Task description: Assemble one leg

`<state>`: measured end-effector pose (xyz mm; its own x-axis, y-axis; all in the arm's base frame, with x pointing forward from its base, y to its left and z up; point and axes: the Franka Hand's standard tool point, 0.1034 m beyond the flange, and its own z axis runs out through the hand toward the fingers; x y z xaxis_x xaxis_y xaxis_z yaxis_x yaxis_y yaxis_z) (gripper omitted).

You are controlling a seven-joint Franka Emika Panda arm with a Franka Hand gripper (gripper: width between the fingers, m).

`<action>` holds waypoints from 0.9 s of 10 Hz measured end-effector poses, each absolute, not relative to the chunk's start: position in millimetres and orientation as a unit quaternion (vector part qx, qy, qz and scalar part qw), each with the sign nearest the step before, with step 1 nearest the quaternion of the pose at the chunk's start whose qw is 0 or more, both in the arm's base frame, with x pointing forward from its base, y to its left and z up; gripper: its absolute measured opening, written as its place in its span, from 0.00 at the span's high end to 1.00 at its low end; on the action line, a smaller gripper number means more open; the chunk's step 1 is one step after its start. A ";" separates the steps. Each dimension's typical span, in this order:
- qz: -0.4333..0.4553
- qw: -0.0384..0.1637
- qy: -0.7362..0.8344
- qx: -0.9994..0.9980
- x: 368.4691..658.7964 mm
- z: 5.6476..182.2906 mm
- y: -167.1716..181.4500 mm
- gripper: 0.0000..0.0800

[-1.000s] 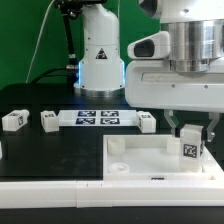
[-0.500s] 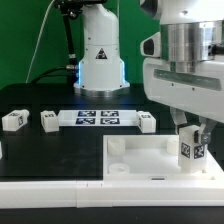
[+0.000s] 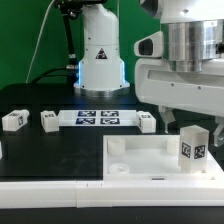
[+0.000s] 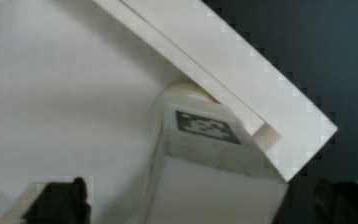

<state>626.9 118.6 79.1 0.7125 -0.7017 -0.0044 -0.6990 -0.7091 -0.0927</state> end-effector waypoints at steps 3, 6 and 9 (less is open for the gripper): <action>-0.029 0.017 0.177 -0.984 628.2 80.1 122.7 0.19; -0.033 0.005 0.014 -0.999 628.6 80.3 122.1 0.19; -0.032 0.000 -0.111 -0.993 628.9 80.4 119.1 0.19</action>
Offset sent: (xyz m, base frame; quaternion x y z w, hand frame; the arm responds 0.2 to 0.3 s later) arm 0.0066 0.0037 0.0008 -0.0339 0.0149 -0.2451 0.9688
